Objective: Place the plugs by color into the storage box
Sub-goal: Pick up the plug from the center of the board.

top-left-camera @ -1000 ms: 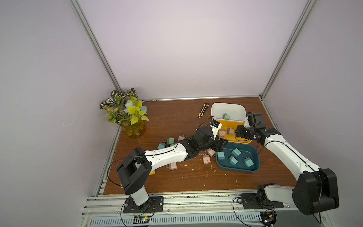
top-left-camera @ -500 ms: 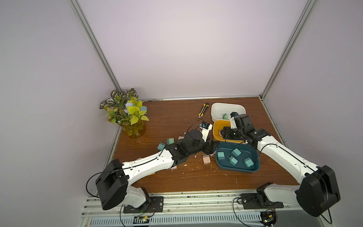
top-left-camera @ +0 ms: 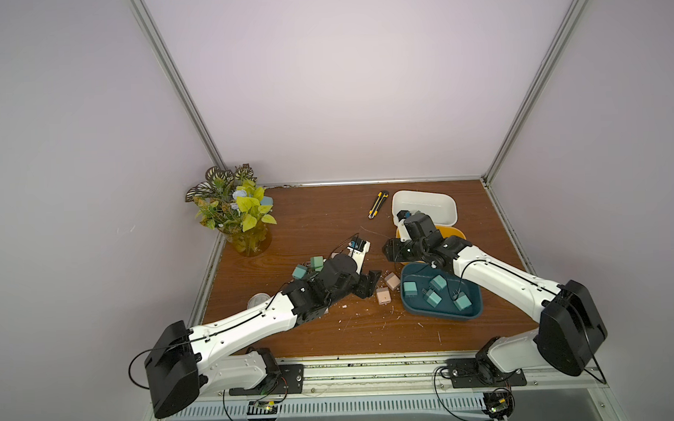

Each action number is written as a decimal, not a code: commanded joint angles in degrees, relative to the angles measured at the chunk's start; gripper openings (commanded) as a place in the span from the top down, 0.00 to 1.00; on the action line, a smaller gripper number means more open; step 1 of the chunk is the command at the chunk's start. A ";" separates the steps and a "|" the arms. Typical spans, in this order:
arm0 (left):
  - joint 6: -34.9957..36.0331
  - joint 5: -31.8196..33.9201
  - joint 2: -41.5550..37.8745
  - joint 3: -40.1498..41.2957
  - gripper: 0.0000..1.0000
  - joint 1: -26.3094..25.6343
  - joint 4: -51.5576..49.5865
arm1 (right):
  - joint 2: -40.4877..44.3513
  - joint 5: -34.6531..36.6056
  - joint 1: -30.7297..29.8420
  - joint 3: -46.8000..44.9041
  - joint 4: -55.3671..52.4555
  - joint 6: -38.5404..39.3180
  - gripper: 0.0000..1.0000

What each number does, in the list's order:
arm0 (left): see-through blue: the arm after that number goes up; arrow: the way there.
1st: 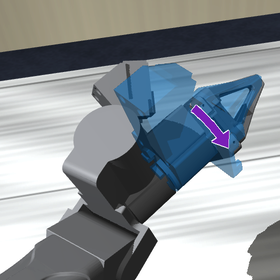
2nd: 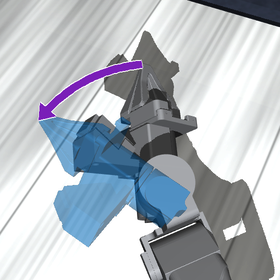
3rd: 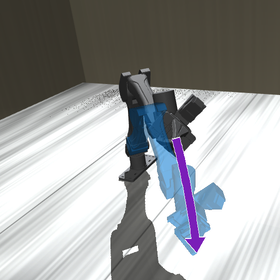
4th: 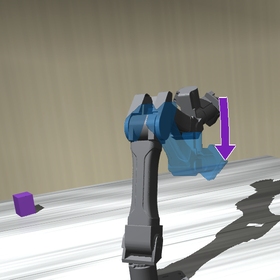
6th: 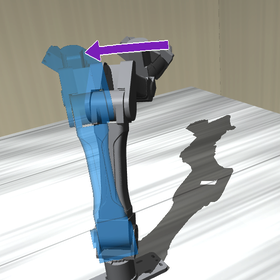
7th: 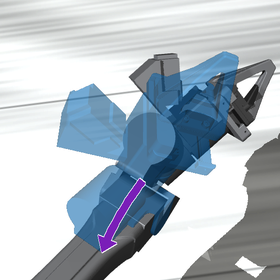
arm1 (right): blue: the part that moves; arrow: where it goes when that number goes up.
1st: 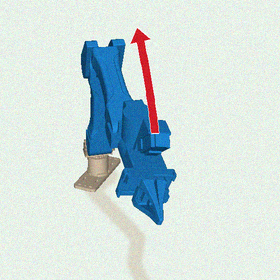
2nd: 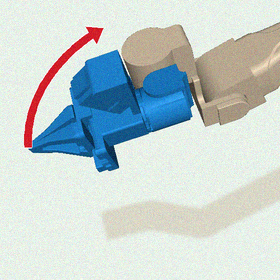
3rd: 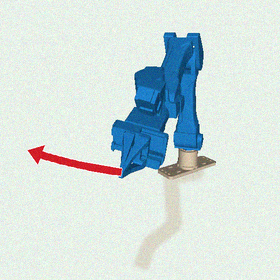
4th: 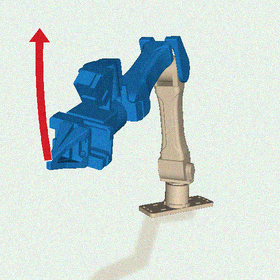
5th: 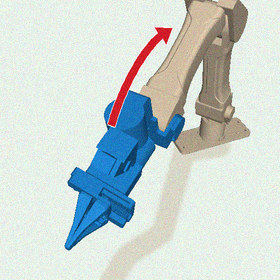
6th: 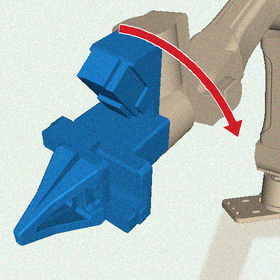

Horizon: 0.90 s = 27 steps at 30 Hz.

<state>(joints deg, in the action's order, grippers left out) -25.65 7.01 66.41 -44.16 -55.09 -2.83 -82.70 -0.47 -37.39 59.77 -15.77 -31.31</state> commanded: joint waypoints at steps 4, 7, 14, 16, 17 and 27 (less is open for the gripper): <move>0.32 6.29 -4.98 4.34 0.30 0.90 -4.47 | -3.43 -0.51 -3.87 3.49 3.14 -1.95 0.44; -0.11 7.18 -6.39 5.42 0.30 1.39 -5.63 | -5.72 -0.51 -5.35 4.68 3.72 -2.36 0.44; -0.62 6.30 -10.03 8.00 0.29 4.77 -7.58 | -11.70 -0.76 -8.53 9.01 3.84 -2.50 0.44; -1.13 3.23 -11.44 8.95 0.29 8.53 -7.69 | -13.64 -1.36 -9.18 11.12 3.49 -2.22 0.44; -1.24 1.58 -12.08 9.23 0.29 10.31 -7.72 | -14.44 -1.41 -9.44 12.07 3.26 -1.92 0.44; 1.36 -3.00 -15.90 9.66 0.29 19.31 -11.33 | -21.37 -0.76 -11.49 18.86 2.70 -1.73 0.44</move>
<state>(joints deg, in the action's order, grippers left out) -25.71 5.78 51.55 -34.57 -37.01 -11.73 -103.59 -0.58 -48.40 76.03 -13.17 -33.43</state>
